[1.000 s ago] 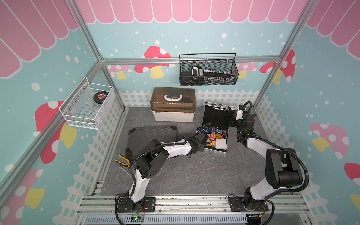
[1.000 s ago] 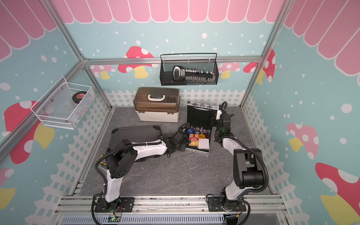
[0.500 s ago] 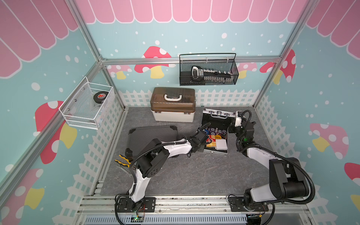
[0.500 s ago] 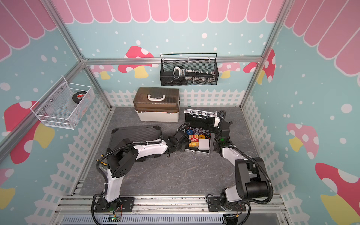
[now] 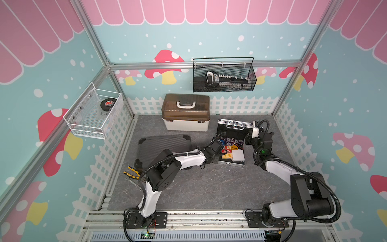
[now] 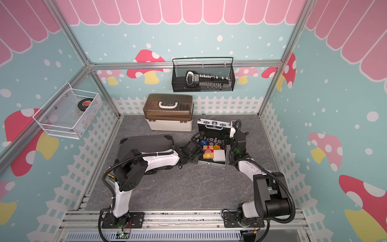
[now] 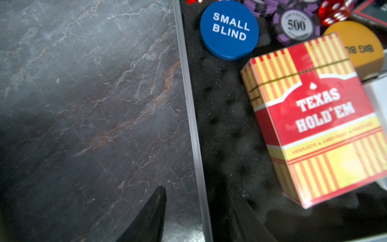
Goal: Close the poker set cases
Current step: Close the lid of the poker set case.
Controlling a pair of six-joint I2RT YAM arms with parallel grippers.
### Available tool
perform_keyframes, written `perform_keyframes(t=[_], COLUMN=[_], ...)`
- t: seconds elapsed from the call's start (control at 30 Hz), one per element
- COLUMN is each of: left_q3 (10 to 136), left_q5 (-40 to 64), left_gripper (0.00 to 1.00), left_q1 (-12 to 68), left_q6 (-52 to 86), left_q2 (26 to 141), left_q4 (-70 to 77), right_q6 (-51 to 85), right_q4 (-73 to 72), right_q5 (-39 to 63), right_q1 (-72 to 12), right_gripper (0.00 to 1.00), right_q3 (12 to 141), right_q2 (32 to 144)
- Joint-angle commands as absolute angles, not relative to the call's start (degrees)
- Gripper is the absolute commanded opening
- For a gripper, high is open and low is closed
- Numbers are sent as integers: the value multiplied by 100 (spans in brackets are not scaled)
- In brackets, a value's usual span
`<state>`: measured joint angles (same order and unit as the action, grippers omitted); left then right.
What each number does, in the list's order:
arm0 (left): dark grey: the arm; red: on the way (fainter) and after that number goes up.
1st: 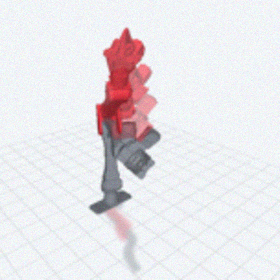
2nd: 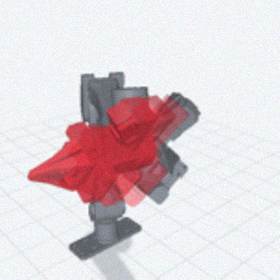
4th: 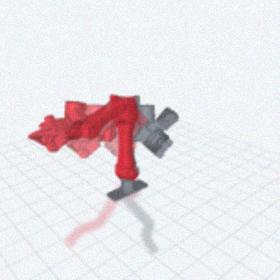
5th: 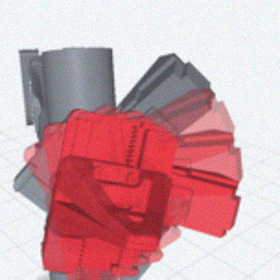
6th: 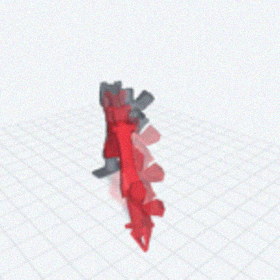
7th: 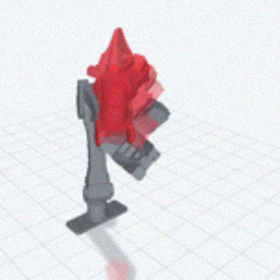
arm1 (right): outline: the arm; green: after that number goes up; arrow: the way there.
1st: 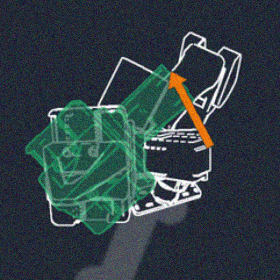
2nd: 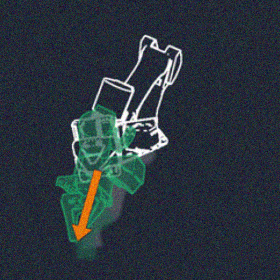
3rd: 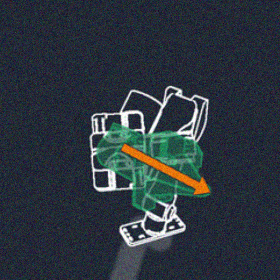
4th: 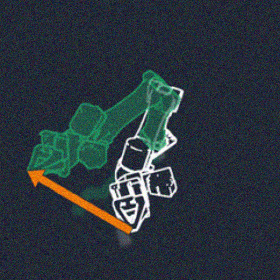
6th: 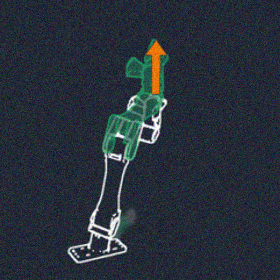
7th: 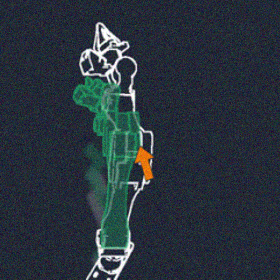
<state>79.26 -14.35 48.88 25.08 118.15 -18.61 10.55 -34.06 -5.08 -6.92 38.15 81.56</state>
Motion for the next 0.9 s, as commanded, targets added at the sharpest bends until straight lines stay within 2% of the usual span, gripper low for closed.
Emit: perform_keyframes(t=[0.0, 0.37, 0.53, 0.87], left_q3=[7793, 7542, 7324, 7461], left_q5=[-1528, -1678, -1794, -1743], left_gripper=[52, 63, 71, 72], left_q1=[4904, 4913, 4905, 4807], left_q6=[2484, 2409, 2251, 2047], left_q2=[11477, 11034, 10836, 10926], left_q4=[-1957, -1782, -1264, -303], right_q6=[1101, 1099, 1150, 1290], right_q4=[-2506, -2331, -2249, -1847], right_q5=[-494, -544, -547, -565], right_q1=[-801, -832, -843, -867], right_gripper=[0, 0, 0, 0], right_q3=[3783, 3845, 3849, 3819], right_q2=[8209, 8227, 8191, 8006])
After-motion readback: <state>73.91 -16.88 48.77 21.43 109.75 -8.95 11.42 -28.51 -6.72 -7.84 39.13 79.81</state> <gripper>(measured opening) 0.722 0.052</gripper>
